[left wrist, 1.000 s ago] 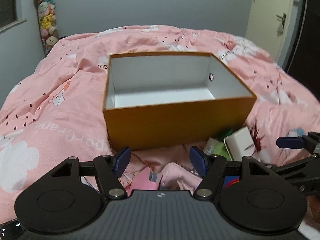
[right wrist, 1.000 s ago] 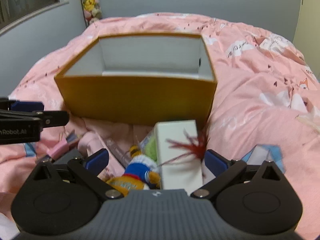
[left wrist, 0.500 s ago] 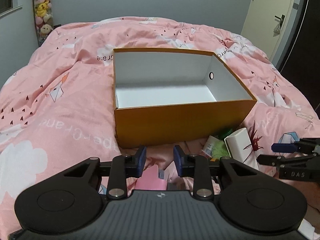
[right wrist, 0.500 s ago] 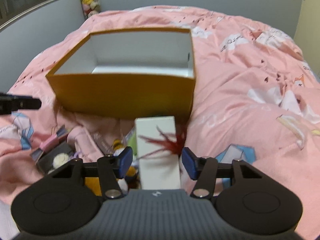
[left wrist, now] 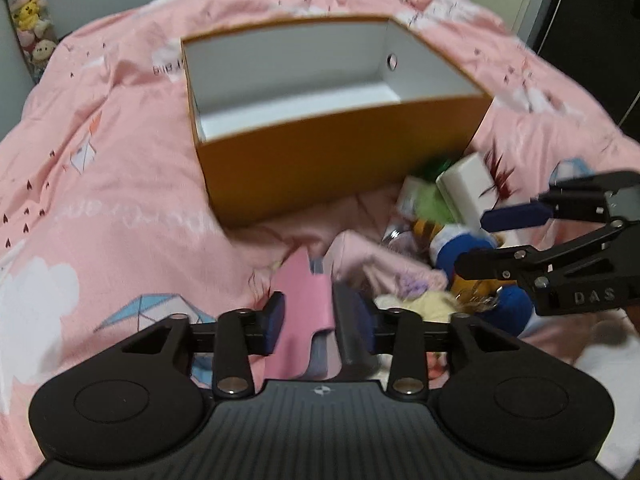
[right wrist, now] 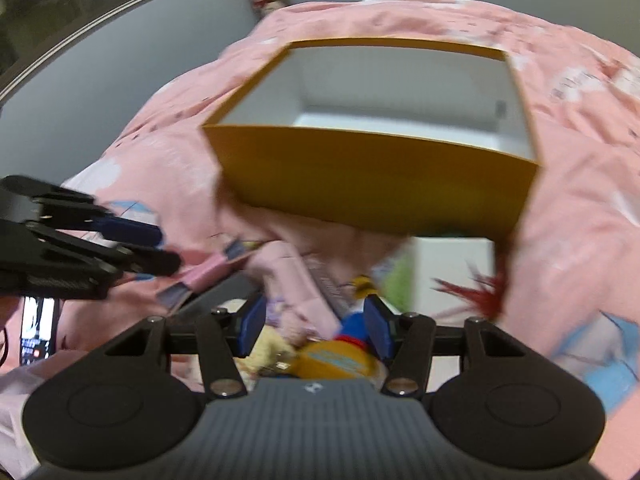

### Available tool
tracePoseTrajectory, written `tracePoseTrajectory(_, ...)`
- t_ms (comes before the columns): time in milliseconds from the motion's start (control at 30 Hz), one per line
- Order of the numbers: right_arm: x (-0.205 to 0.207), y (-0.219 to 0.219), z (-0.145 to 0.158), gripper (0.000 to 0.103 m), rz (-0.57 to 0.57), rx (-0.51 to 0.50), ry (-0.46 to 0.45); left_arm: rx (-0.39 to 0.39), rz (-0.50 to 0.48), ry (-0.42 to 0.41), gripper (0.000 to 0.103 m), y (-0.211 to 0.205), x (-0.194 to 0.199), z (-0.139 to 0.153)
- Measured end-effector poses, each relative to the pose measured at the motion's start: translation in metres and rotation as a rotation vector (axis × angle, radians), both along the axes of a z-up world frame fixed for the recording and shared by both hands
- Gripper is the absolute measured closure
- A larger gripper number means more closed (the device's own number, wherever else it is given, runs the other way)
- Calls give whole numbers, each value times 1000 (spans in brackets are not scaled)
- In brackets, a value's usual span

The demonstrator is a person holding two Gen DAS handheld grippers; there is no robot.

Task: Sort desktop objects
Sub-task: 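Grasp the pink pen pouch with the left gripper while the right gripper grasps the pink fabric bag, then carry the pen pouch and pink bag with both grippers into the orange box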

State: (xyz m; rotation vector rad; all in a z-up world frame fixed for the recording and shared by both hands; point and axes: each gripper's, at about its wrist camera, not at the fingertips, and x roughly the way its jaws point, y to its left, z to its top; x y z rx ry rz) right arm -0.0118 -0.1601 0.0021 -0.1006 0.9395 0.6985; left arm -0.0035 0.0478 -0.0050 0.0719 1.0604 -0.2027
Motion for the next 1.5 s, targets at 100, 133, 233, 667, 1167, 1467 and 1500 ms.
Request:
tracePoseTrajectory(100, 2, 16, -6, 45, 67, -17, 12, -13, 17, 36, 55, 3, 7, -11)
tracePoseTrajectory(133, 3, 20, -8, 45, 81, -25, 22, -20, 19, 45, 55, 3, 11, -14)
tracePoseTrajectory(233, 8, 29, -14, 46, 100, -48, 35, -14, 19, 66, 55, 4, 18, -20)
tracePoseTrajectory(667, 37, 45, -33, 45, 123, -116, 66, 11, 1, 143, 56, 8, 32, -36)
tracePoseTrajectory(1167, 61, 65, -67, 50, 210, -130, 149, 103, 20, 200, 72, 21, 36, -49)
tracePoseTrajectory(1467, 48, 67, -57, 74, 264, -152, 68, 67, 43, 163, 77, 27, 26, -38)
tracePoseTrajectory(1500, 46, 67, -54, 75, 267, -150, 59, 57, 50, 154, 77, 29, 24, -35)
